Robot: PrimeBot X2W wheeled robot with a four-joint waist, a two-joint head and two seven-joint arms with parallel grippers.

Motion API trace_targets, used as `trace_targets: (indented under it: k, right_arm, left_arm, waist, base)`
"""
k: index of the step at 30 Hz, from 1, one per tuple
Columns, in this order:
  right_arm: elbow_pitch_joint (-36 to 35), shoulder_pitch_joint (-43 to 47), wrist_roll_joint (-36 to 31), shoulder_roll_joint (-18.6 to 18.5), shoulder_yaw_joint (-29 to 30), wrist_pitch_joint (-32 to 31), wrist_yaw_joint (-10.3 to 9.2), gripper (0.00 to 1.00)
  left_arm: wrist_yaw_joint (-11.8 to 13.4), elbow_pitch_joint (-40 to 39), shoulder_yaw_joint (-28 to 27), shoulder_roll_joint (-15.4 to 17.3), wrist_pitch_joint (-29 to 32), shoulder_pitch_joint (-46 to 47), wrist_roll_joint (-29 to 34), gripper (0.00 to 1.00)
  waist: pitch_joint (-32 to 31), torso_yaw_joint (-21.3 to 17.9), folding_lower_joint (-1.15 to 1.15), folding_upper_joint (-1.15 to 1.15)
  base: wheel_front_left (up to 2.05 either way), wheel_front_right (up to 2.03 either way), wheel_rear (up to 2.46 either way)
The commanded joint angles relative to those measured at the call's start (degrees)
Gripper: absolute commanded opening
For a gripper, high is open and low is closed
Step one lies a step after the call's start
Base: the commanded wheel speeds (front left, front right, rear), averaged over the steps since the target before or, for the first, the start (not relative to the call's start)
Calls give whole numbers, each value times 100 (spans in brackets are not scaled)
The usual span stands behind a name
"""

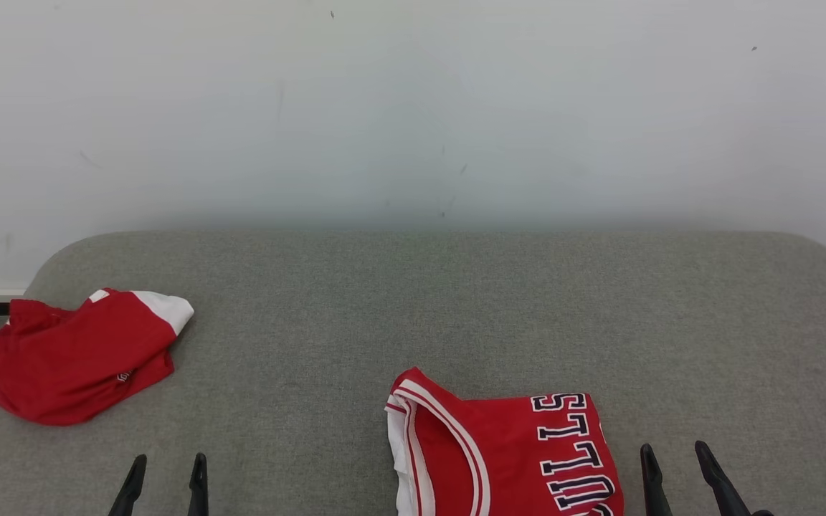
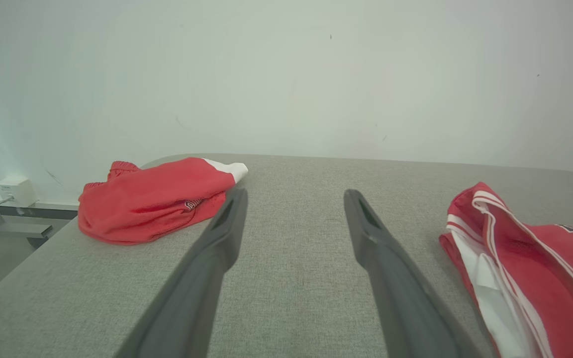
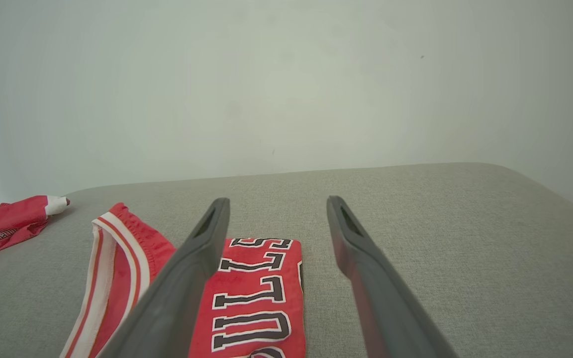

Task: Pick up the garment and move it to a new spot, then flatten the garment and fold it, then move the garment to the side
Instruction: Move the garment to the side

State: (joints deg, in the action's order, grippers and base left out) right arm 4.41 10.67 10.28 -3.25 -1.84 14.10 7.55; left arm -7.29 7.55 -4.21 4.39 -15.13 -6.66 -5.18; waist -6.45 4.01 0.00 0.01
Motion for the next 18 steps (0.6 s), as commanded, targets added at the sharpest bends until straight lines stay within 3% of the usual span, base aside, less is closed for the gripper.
trace_targets:
  k: [1,9,18]
  right_arm:
    - [14,42,-35,-14,-26,-19,-14,100]
    - [38,69,-65,-18,-108,-52,-14,100]
    - [243,-669,-130,-424,-322,-369,-15,100]
  left_arm:
    - [5,16,2,1,-1,-66,47,100]
    - [5,22,-3,-19,-1,-97,22,100]
    - [16,-6,-7,-40,-1,-31,-33,100]
  waist:
    - [-6,2,0,-1]
    - [-25,0,0,-1]
    - [94,-65,0,-1]
  base:
    - [0,0,0]
    - [0,0,0]
    - [0,0,0]
